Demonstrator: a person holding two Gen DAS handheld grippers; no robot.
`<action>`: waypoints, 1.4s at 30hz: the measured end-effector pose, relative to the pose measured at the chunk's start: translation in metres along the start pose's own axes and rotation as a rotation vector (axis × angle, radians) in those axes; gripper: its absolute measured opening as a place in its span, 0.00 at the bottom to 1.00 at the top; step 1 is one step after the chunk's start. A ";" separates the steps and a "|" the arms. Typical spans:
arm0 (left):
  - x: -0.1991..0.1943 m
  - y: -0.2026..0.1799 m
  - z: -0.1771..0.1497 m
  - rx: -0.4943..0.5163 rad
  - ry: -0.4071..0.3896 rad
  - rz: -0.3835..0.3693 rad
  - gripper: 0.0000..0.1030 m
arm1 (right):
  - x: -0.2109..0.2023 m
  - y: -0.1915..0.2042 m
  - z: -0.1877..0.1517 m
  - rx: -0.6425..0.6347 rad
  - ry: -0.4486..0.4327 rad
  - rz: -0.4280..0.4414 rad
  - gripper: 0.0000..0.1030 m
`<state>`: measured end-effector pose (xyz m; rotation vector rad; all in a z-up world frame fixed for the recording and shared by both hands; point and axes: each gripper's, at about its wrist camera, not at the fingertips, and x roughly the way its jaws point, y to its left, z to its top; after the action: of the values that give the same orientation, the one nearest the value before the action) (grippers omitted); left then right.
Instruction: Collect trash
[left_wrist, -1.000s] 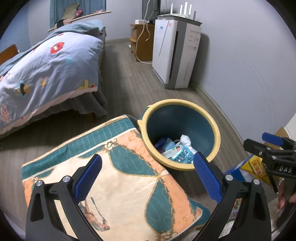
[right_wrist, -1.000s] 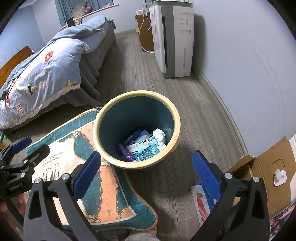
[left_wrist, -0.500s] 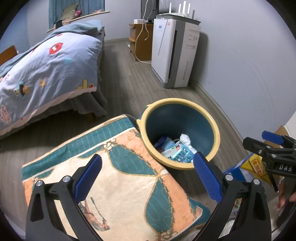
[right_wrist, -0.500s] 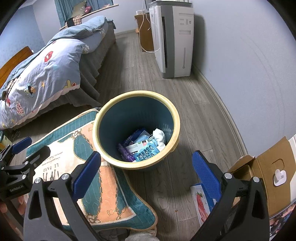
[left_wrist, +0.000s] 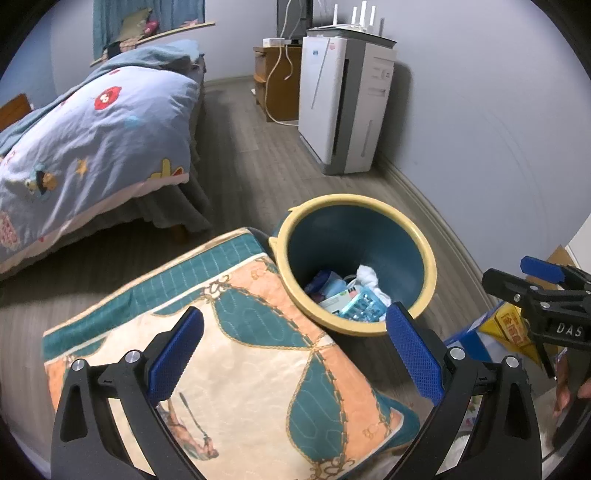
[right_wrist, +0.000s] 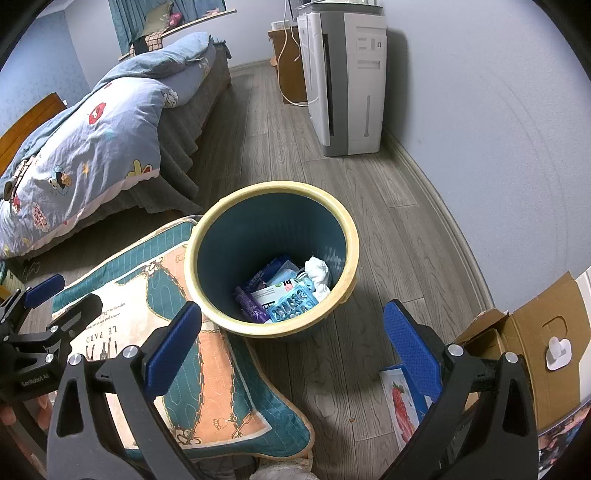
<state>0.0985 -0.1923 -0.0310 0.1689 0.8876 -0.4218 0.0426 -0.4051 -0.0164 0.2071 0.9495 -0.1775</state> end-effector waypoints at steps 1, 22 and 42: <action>0.000 0.000 0.000 0.000 0.000 0.000 0.95 | 0.000 0.000 0.000 0.000 0.001 0.000 0.94; 0.001 0.001 0.001 0.002 0.005 0.006 0.95 | 0.000 0.000 0.000 0.001 0.003 0.000 0.94; 0.001 -0.002 0.000 0.078 0.027 0.042 0.95 | 0.001 -0.001 0.000 0.002 0.003 -0.005 0.94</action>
<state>0.0979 -0.1939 -0.0316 0.2656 0.8934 -0.4160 0.0428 -0.4064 -0.0171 0.2070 0.9530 -0.1832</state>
